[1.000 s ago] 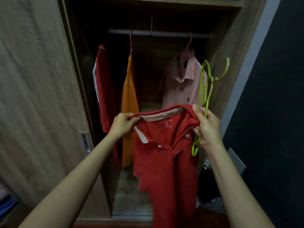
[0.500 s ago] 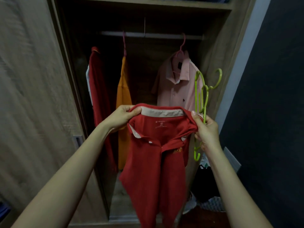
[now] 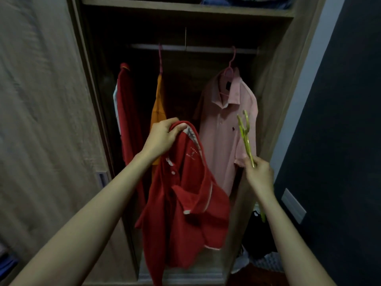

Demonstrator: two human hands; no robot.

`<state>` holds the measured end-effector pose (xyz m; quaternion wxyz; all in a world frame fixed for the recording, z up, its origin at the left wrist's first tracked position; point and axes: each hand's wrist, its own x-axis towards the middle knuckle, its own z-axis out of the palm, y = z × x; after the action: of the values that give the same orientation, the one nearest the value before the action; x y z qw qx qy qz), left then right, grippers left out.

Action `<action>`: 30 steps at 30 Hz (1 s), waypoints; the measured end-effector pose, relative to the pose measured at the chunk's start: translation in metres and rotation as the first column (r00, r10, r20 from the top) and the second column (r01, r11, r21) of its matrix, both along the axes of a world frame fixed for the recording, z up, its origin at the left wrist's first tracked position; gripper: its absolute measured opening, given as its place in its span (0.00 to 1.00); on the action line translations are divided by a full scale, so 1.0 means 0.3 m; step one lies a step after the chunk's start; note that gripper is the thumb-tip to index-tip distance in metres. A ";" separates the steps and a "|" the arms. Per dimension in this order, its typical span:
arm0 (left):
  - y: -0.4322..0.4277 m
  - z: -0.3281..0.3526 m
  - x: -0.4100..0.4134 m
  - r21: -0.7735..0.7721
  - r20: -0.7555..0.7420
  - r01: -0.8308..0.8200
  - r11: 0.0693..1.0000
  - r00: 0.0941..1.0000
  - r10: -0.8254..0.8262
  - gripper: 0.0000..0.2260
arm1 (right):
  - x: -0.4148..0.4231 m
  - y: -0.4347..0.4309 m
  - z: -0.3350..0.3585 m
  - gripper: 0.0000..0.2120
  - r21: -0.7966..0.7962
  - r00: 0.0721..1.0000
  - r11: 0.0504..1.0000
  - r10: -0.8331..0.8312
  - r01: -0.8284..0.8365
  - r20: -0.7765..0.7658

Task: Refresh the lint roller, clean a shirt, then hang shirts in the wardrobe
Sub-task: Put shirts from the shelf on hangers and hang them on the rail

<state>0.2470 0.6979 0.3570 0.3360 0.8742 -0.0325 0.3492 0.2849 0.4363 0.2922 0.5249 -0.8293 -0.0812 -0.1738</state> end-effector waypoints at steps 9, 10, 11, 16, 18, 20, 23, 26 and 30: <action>0.178 -0.052 0.019 -0.063 -0.100 -0.211 0.976 0.974 0.204 0.14 | -0.094 -0.182 0.091 0.12 -0.375 0.944 0.914 0.250 -0.156 0.216; 0.191 -0.054 0.020 -0.070 -0.110 -0.213 0.975 0.973 0.205 0.14 | -0.109 -0.186 0.104 0.13 -0.364 0.938 0.906 0.297 -0.218 0.177; 0.199 -0.053 0.022 -0.072 -0.121 -0.215 0.974 0.971 0.206 0.13 | -0.121 -0.189 0.115 0.14 -0.342 0.930 0.895 0.345 -0.285 0.128; 0.204 -0.046 0.044 -0.038 -0.159 -0.227 0.973 0.963 0.218 0.13 | -0.150 -0.181 0.133 0.17 -0.310 0.871 0.822 0.490 -0.477 -0.040; 0.187 -0.040 0.048 -0.011 -0.160 -0.219 0.976 0.964 0.215 0.15 | -0.144 -0.157 0.130 0.17 -0.316 0.863 0.811 0.503 -0.492 -0.052; 0.154 -0.031 0.048 0.046 -0.152 -0.200 0.979 0.967 0.205 0.15 | -0.133 -0.119 0.123 0.17 -0.315 0.861 0.810 0.507 -0.494 -0.048; 0.081 -0.009 0.040 0.130 -0.129 -0.138 0.982 0.979 0.155 0.13 | -0.110 -0.054 0.107 0.17 -0.323 0.864 0.811 0.501 -0.489 -0.049; -0.007 0.023 0.017 0.186 -0.082 -0.053 0.981 0.994 0.070 0.13 | -0.092 0.009 0.089 0.18 -0.330 0.880 0.832 0.475 -0.447 0.006; -0.102 0.067 -0.029 0.156 -0.070 0.082 0.984 0.995 -0.072 0.12 | -0.073 0.049 0.056 0.17 -0.323 0.888 0.873 0.432 -0.366 0.160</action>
<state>0.2383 0.6673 0.3770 0.2793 0.9071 -0.0832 0.3038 0.2630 0.4509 0.3089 0.4125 -0.8353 -0.3350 -0.1411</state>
